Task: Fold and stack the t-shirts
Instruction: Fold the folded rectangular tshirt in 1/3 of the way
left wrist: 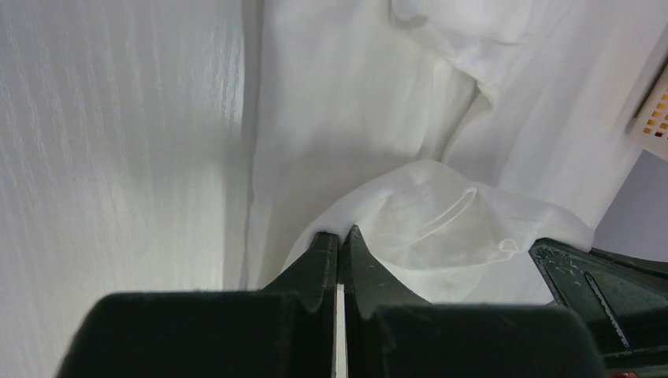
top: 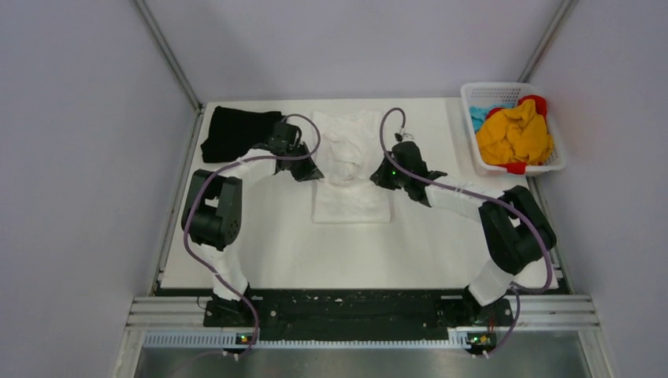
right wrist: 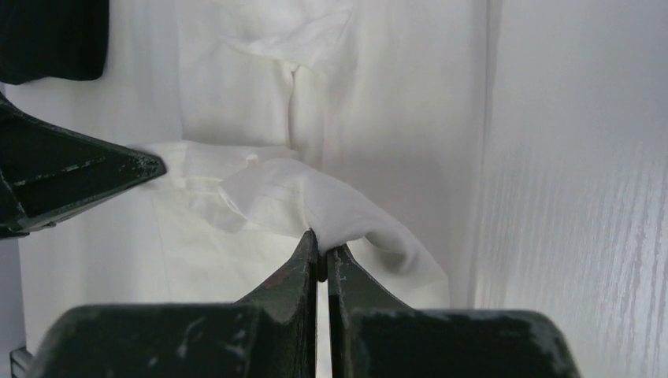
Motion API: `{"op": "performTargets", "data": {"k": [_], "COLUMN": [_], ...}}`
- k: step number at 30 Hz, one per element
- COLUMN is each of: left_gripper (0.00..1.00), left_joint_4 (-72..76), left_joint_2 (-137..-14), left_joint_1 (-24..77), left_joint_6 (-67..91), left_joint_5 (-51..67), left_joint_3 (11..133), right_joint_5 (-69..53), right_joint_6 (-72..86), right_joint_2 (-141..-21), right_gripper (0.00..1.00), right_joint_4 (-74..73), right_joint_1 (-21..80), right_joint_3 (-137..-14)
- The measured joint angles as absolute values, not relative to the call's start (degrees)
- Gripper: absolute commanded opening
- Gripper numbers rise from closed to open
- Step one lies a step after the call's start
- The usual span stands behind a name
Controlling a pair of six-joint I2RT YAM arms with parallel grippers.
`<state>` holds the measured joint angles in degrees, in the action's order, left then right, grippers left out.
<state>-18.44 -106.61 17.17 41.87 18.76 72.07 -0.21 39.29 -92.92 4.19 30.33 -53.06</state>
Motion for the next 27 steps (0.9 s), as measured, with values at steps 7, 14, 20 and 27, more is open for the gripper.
{"op": "performTargets", "data": {"k": [7, 14, 20, 27], "left_gripper": [0.32, 0.8, 0.99, 0.99], "left_joint_4": [-18.92, -20.62, -21.76, -21.12], "left_joint_2": [-109.82, -112.29, -111.04, -97.38], "left_joint_1": [16.29, 16.21, 16.21, 16.21], "left_joint_6": [40.88, 39.92, 39.57, 39.44], "left_joint_5": [19.07, 19.16, 17.19, 15.35], "left_joint_3": [75.07, 78.06, 78.22, 65.98], "right_joint_5": [-0.34, -1.19, -1.69, -1.98], "right_joint_6": [39.44, 39.92, 40.21, 40.1], "right_joint_2": [-100.66, -104.16, -103.98, -92.51], "right_gripper": [0.4, 0.68, 0.88, 0.94], "right_joint_4": [5.96, 7.86, 8.58, 7.22], "right_joint_1": [28.14, 27.29, 27.29, 27.29], "right_joint_3": [-56.51, -58.39, -59.11, -50.74]}}
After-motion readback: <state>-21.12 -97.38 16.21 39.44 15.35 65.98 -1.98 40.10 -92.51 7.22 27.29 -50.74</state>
